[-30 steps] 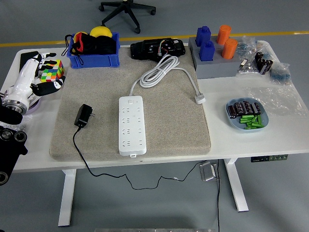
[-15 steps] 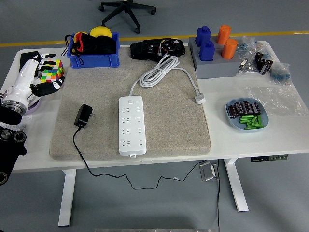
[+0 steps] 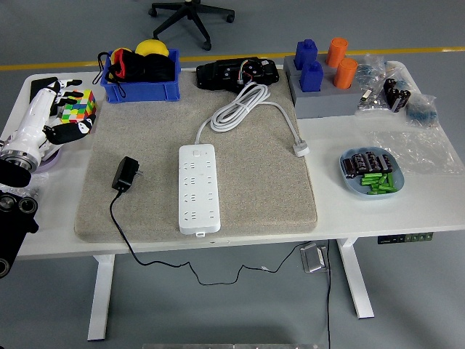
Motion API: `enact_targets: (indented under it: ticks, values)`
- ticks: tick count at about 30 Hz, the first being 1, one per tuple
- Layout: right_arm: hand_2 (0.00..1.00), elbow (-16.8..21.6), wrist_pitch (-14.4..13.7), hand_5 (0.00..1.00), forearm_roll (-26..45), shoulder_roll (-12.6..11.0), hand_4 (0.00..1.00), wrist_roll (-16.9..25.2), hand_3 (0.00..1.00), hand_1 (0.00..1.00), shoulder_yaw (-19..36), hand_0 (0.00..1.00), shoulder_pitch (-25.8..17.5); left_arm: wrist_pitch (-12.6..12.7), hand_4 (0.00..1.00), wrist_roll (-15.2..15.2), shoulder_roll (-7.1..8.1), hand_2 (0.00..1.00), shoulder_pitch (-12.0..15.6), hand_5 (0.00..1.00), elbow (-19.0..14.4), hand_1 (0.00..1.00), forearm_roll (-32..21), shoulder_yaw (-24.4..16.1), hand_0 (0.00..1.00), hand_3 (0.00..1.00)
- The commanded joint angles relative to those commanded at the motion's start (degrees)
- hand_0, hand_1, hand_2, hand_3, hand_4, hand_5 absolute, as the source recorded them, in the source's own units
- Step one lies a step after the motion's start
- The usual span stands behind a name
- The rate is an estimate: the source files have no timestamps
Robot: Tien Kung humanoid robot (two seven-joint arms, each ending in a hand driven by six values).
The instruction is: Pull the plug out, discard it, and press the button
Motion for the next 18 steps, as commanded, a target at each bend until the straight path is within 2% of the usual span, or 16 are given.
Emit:
enact_targets:
  ticks: [18]
  values:
    - [0.711,0.01,0.00,0.632,-0.04,0.35,0.778,0.00,0.724,0.701,0.43,0.752,-0.40,-0.15,0.706,-0.45,-0.10,0.719,0.46,0.034,-0.34,0.717,-0.10,-0.42,0.763,0.837]
